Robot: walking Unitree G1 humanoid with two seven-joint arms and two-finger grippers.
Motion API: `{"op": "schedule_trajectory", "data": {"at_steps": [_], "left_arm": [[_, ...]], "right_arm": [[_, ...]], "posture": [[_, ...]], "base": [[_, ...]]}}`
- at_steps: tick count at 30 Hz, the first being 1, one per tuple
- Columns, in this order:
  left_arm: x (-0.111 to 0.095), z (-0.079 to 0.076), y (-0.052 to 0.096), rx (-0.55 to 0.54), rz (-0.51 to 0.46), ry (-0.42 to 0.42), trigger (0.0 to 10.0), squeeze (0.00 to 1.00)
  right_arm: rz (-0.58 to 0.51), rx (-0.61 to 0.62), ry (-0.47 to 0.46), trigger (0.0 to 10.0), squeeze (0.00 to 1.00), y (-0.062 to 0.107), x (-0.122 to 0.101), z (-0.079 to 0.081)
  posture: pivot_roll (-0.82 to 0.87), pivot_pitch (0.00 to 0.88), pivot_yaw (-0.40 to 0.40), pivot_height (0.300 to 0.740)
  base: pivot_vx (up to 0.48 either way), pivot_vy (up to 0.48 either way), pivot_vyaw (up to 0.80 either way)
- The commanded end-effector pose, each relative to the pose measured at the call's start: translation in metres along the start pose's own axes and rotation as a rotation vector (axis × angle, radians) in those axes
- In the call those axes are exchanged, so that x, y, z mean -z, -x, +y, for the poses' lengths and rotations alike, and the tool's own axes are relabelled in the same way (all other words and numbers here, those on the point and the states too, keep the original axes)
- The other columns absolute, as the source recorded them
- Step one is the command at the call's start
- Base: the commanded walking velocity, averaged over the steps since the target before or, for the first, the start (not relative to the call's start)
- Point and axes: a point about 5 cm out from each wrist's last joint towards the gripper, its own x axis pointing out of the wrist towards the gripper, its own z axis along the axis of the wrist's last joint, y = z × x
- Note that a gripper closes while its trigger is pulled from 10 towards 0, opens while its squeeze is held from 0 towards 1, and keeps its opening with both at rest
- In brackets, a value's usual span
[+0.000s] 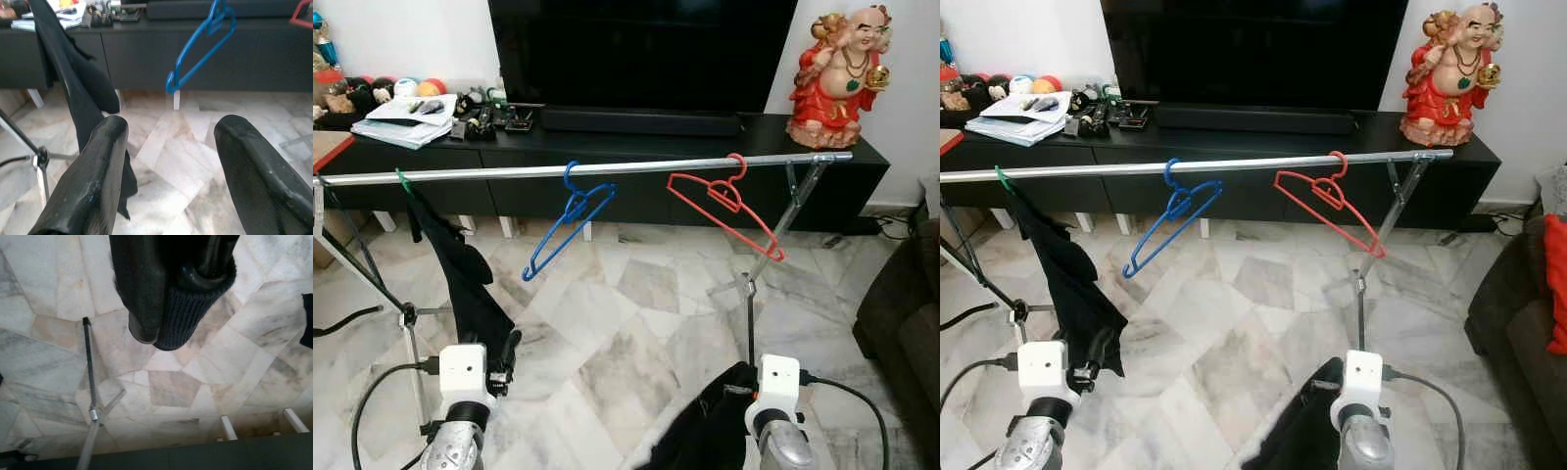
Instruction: Hang hanger
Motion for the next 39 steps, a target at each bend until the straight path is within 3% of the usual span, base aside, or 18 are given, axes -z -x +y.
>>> {"op": "schedule_trajectory", "data": {"at_steps": [1,15,23,28,39], "left_arm": [[-0.001,0.0,0.003,0.008,0.017,-0.002,10.0,0.0],[-0.015,0.003,0.001,0.06,0.029,-0.02,10.0,0.0],[-0.026,-0.013,-0.019,0.133,0.013,-0.01,10.0,0.0],[-0.027,-0.017,-0.019,0.147,0.014,-0.008,10.0,0.0],[-0.033,-0.012,-0.018,0.106,-0.009,0.002,10.0,0.0]], "right_arm": [[-0.05,-0.027,0.021,10.0,0.0,-0.003,-0.011,0.006],[-0.076,0.012,-0.04,10.0,0.0,0.0,-0.004,0.011],[-0.102,0.042,-0.046,10.0,0.0,0.003,-0.004,0.003],[-0.106,0.051,-0.047,10.0,0.0,0.004,-0.003,-0.001],[-0.096,0.014,-0.033,10.0,0.0,0.0,-0.006,0.007]], "posture": [[0.0,0.066,-0.013,0.74],[-0.02,0.044,0.059,0.74],[-0.08,0.021,0.094,0.74],[-0.08,0.013,0.086,0.74],[-0.04,0.03,0.054,0.74]], "base": [[0.259,0.0,0.0],[0.325,0.0,0.0],[0.334,0.0,0.0],[0.332,0.0,0.0],[0.331,0.0,0.0]]}}
